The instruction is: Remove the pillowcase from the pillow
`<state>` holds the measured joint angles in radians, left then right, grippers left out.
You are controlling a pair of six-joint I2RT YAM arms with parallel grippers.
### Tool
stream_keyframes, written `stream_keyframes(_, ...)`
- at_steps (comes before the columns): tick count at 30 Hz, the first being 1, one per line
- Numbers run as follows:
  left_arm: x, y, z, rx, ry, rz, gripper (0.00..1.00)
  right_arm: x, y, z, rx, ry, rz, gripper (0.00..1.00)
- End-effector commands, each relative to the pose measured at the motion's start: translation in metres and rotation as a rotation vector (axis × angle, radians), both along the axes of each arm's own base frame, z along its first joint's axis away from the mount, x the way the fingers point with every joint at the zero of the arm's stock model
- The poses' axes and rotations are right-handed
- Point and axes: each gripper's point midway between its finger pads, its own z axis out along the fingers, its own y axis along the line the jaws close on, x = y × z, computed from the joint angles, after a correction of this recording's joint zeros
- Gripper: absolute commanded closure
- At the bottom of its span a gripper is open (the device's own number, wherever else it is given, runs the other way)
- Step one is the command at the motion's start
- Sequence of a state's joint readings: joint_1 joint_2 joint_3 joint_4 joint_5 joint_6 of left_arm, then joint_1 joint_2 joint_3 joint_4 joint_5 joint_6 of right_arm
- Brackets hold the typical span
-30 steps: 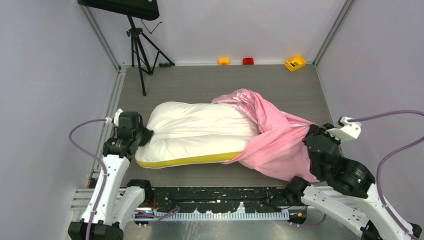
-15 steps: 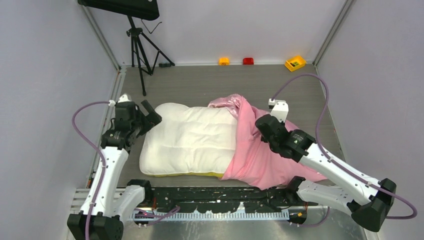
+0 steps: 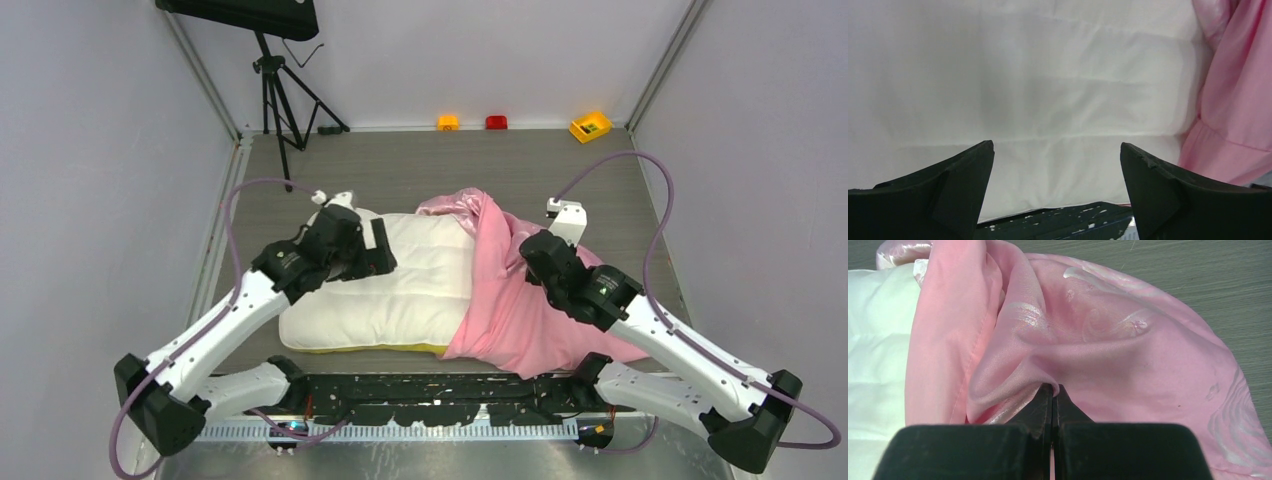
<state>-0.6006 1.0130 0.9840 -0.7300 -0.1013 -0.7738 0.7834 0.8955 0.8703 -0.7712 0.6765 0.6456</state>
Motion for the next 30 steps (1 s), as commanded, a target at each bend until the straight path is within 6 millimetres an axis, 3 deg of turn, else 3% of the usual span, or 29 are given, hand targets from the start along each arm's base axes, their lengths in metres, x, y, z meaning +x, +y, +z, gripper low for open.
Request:
stream_keyframes(1,0.003,0.005,0.002,0.285,-0.028,-0.038,0.00,0.004,-0.009,0.015,0.036,-0.072,-0.056,1.00)
stream_keyframes(4,-0.010,-0.008,0.000,0.419,0.035,-0.207,0.00,0.002,-0.013,0.015,0.022,-0.076,-0.065,1.00)
stream_keyframes(7,-0.027,-0.035,-0.013,0.433,0.082,-0.370,0.00,0.002,-0.016,0.015,0.015,-0.079,-0.069,1.00)
stream_keyframes(11,-0.058,-0.098,-0.025,0.161,0.125,-0.660,0.00,0.001,-0.015,0.014,0.021,-0.077,-0.073,1.00)
stream_keyframes(13,-0.070,-0.118,-0.024,0.047,0.141,-0.733,0.00,0.001,-0.014,0.014,0.025,-0.072,-0.065,1.00)
stream_keyframes(17,-0.062,-0.115,-0.042,0.109,0.151,-0.720,0.00,-0.002,-0.018,0.015,0.024,-0.079,-0.071,1.00)
stream_keyframes(21,-0.063,-0.116,-0.084,0.164,0.260,-0.727,0.00,-0.004,-0.020,0.011,0.028,-0.076,-0.075,1.00)
stream_keyframes(23,-0.060,-0.111,-0.110,0.207,0.324,-0.669,0.08,-0.004,-0.019,0.010,0.024,-0.071,-0.074,1.00)
stream_keyframes(24,-0.056,-0.105,-0.123,0.249,0.346,-0.626,0.12,-0.004,-0.019,0.010,0.022,-0.067,-0.073,0.93)
stream_keyframes(28,-0.032,-0.075,-0.145,0.352,0.291,-0.447,0.57,-0.005,-0.022,0.014,-0.014,-0.045,-0.072,0.48)
stream_keyframes(30,-0.021,-0.069,-0.146,0.299,0.264,-0.370,0.79,-0.008,-0.025,0.017,-0.041,-0.035,-0.063,0.33)
